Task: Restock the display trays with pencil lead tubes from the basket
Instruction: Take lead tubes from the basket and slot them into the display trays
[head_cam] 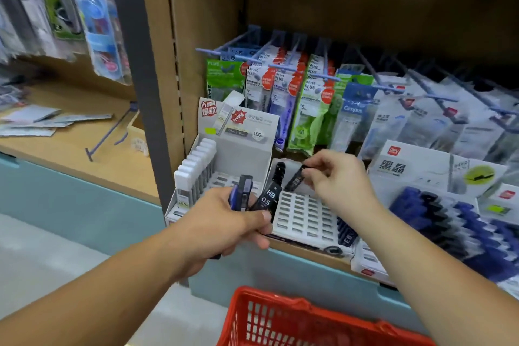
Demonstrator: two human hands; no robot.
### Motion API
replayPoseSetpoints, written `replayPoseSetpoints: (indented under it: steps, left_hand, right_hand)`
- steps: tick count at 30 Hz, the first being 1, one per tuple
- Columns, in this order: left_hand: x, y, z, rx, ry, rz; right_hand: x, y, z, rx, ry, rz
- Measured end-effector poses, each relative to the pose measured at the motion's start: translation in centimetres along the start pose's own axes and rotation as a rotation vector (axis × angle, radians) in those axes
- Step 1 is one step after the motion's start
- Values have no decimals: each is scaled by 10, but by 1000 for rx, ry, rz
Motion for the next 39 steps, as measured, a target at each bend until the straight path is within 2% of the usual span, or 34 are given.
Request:
replayPoseSetpoints:
  steps: [4,11,16,19,21,23,25,28,31,34,36,39]
  left_hand:
    - [-3,5,0,-32,-8,34]
    - [2,7,-4,-77,12,9]
    - [6,13,-3,-69,31,4]
    - [6,15,-4,-54,40,23]
    - [5,15,-4,-44,42,29]
    - [6,16,-4,-36,47,18]
    - [9,18,-4,-50,65,10]
    - [14,21,-6,-89,84,7]
    - [14,23,-9,-77,82,48]
    - [10,17,-7,-12,45,100]
    - [9,14,-5,-52,19,38]
    - [12,16,-4,-146,-11,-73]
  right_hand:
    - [-1,7,-2,-34,-37,-65]
    - [-20,10,0,-152,-94,-416]
    - [-15,1,-3,-278,-22,-463]
    - [-8,1,-12,-359,-50,-512]
    - [-12,-4,-15,-305,-91,-396]
    - [-27,-13,-17,-279,-59,-151]
    - [-41,-19,-23,-452,24,104]
    - [-52,-18,-36,-640,6,151]
    - [-50,-17,-38,-614,48,236]
    - [-42,-23,-34,-568,212,514]
    - [-40,-26,-33,-548,308,681]
    - [-36,-26,-32,-493,374,802]
Point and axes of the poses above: each hand's wrist, its own z-axis towards the middle knuckle, its own y-axis out of the palm, x = y × z, the point moved 2 cm from there along z, towards the middle knuckle, and after that the axes turned 12 degrees about y, right-handed, at the moved point
